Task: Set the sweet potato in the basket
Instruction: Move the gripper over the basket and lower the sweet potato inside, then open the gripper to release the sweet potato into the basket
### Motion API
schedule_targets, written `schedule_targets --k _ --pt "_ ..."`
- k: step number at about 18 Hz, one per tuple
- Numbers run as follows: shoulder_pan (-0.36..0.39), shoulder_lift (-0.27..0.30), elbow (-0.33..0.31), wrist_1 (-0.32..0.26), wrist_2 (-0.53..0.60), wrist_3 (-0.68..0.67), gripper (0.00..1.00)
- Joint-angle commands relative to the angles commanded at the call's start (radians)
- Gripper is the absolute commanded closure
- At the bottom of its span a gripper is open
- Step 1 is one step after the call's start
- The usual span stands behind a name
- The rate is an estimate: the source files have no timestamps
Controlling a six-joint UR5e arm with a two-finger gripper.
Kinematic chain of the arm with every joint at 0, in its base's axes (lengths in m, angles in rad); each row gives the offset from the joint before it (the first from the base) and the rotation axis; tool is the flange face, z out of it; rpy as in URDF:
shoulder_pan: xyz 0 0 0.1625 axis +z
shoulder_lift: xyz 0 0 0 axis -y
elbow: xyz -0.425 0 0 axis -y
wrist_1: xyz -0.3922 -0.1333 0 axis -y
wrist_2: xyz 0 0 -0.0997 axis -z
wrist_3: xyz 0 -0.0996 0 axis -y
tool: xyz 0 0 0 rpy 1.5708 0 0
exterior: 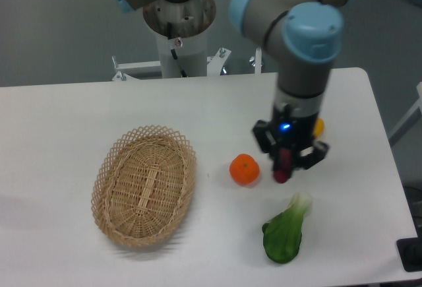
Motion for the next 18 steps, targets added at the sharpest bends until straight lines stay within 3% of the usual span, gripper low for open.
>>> schedule_targets --k 4,8,11,18 --pt "-0.115 0.000 -0.093 0.126 0.024 -0.180 0.74" --pt "-0.218 -0.008 -0.209 0.250 0.118 -0.194 0.74" --pt "-0.256 -0.023 -0.270 0.293 0.129 -0.189 0.74" --pt "-0.310 -0.113 -0.278 0.325 0.160 -0.183 0.73"
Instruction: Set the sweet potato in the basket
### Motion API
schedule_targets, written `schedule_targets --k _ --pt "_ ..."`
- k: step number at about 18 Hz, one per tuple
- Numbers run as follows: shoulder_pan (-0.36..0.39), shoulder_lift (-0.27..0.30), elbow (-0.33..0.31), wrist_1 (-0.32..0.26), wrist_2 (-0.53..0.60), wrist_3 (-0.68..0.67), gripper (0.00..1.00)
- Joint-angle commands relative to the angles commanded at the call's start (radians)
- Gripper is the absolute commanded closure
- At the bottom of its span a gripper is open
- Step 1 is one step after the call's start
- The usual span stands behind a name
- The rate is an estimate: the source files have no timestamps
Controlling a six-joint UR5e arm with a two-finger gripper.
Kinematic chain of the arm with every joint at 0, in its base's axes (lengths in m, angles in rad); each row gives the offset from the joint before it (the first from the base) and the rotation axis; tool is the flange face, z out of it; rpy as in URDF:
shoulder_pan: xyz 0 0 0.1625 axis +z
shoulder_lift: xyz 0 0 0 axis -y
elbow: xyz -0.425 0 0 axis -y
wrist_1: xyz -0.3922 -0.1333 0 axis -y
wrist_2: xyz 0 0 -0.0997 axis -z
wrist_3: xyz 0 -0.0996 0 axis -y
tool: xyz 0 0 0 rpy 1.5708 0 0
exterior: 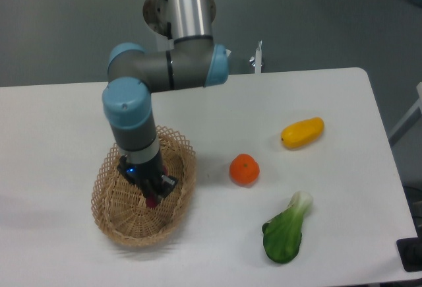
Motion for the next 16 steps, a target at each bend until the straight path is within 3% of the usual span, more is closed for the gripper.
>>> schedule_targets --k 3,4,5,11,16 --pt "0.000 0.004 -0.003 0.002 0.000 0.002 0.46" --pt "0.000 0.008 -0.003 0.000 0.003 0.003 0.19" --pt "0.002 0.011 0.001 -0.002 0.017 0.008 0.00" --pt "0.032 0.048 0.089 0.006 0.049 -0.011 0.00" --pt "0.141 0.049 0.173 0.008 0.041 0.009 0.00"
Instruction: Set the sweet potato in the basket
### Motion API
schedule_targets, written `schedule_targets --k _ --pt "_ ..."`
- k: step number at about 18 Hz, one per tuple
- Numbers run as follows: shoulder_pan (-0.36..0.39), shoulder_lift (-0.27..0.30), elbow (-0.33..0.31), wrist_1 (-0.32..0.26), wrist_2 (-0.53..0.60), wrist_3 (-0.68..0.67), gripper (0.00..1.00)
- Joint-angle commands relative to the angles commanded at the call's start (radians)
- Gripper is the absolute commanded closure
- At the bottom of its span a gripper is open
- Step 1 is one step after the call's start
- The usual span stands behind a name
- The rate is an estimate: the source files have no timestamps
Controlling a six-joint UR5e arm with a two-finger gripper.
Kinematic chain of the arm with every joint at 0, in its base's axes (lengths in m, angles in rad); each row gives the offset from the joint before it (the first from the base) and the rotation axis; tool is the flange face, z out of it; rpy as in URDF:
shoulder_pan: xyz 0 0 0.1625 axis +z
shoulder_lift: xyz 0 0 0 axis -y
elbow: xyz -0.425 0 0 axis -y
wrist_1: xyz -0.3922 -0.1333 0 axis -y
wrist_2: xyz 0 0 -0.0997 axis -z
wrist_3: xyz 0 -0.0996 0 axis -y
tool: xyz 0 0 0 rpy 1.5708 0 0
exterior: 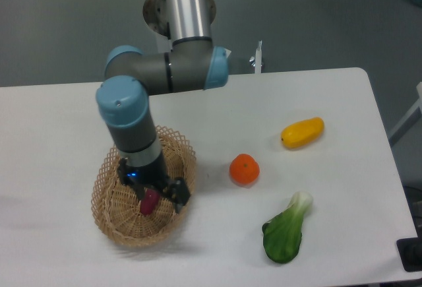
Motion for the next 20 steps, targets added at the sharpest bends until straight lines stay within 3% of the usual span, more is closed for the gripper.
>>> schedule_targets --k 2,5,10,14,20 --pt "0.054 0.000 0.043 -0.003 0.003 0.038 0.00" --pt "0.137 0.017 0.057 -0.023 0.002 0.168 0.00" --pt "0.273 0.061 0.060 -0.136 0.002 0.457 0.00" --pt "0.387 0.095 0.078 -0.262 -0.008 0.702 0.00" --pt "0.538 0.135 0.080 -0.308 -0.141 0.938 0.00"
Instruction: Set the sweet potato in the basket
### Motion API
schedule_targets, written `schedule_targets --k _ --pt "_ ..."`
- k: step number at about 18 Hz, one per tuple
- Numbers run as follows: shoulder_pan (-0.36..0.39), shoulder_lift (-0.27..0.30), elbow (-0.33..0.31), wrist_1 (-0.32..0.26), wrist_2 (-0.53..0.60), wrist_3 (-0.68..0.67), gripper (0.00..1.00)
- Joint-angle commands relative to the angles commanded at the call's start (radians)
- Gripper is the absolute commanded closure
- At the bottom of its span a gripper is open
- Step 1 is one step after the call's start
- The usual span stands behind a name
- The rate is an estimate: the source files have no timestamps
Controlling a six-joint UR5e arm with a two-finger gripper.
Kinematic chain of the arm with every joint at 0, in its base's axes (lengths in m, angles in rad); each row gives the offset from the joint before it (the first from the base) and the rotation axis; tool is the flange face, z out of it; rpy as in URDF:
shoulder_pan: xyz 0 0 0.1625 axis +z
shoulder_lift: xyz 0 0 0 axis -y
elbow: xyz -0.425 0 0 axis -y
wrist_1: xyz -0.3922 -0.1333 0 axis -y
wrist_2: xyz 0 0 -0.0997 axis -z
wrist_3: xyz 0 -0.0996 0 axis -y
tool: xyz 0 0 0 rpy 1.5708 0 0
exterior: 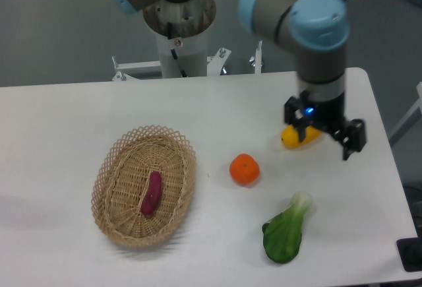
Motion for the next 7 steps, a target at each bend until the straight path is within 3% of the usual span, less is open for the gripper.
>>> schedule_targets --k 3,7 --pt "0.043 0.011 0.002 -0.034 -0.002 0.101 0.00" --pt "0.048 0.015 0.003 -0.037 -0.003 0.119 0.00"
